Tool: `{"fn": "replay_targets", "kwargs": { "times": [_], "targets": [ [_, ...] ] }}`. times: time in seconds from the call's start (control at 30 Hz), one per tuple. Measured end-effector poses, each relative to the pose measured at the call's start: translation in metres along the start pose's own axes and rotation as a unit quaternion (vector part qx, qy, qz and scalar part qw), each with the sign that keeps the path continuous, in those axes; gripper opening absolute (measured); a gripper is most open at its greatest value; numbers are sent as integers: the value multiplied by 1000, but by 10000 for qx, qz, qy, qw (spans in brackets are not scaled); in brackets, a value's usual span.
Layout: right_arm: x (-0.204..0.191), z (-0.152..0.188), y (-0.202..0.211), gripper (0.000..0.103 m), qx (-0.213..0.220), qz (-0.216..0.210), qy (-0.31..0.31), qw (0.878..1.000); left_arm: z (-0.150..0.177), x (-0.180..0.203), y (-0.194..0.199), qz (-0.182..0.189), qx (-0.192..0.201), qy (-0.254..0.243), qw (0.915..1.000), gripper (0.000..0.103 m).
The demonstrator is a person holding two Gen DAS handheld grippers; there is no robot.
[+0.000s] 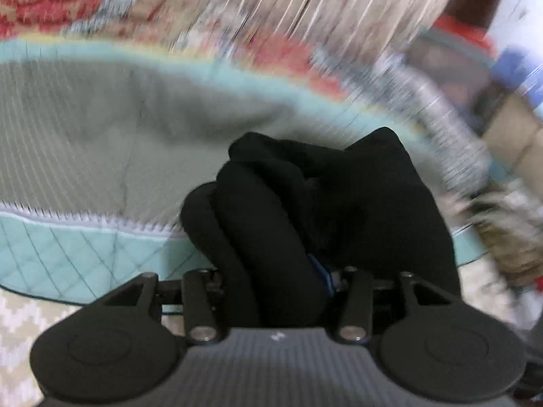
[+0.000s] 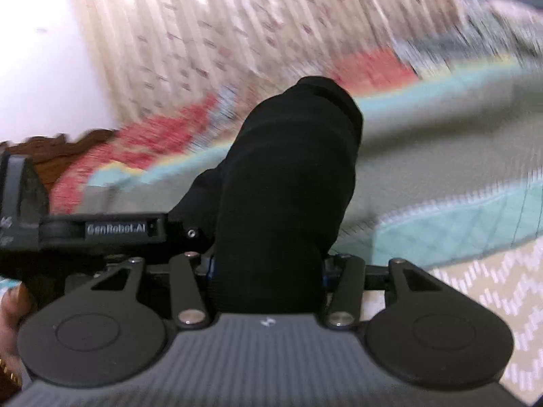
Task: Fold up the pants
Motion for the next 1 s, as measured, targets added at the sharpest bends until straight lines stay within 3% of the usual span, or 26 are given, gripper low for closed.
{"fn": "replay_targets", "kwargs": {
  "times": [0.03, 0.07, 0.1, 0.17, 0.23, 0.33, 0.47, 0.57, 0.77, 1.0],
  "targets": [
    [14, 8, -12, 53, -251, 75, -182, 9995, 11, -6, -21, -251, -256, 22, 9994, 55],
    [26, 14, -24, 58, -398, 229, -299, 9985, 16, -9, -31, -377, -246, 63, 9990, 64],
    [36, 18, -26, 61, -359, 128, -482, 9981, 19, -12, -34, -416, -119, 151, 9989, 74],
    [45, 18, -23, 61, -357, -102, -915, 9951, 21, -12, -34, -446, -95, 269, 9986, 76],
    [37, 20, -19, 63, -354, -65, -757, 9965, 20, -12, -32, -537, -134, 280, 9981, 80],
    [30, 16, -9, 74, -265, 166, -649, 9974, 8, -10, -18, -737, -214, 391, 9963, 79],
    [20, 21, 27, 84, 14, 528, -593, 9968, 9, -7, 33, -1165, 85, 228, 9929, 82],
    [9, 37, 52, 84, -21, 845, -648, 9943, 31, -2, 78, -1321, 172, 47, 9911, 87],
    [-30, 77, 107, 95, -60, 1136, -740, 9908, 85, 4, 151, -1637, 82, -263, 9861, 96],
    [-67, 122, 155, 97, -541, 1390, -922, 9845, 136, 6, 223, -1842, 39, -349, 9823, 103]
  ]
}}
Point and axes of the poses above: each gripper's, at about its wrist camera, not at the fingertips, and y roughly against the way its jaws point, x to its right, z to its underside, the point moved 6 cm from there along -y, roughly the way its jaws point, and after that the axes turned 9 degrees about -z, right-handed, at the moved point
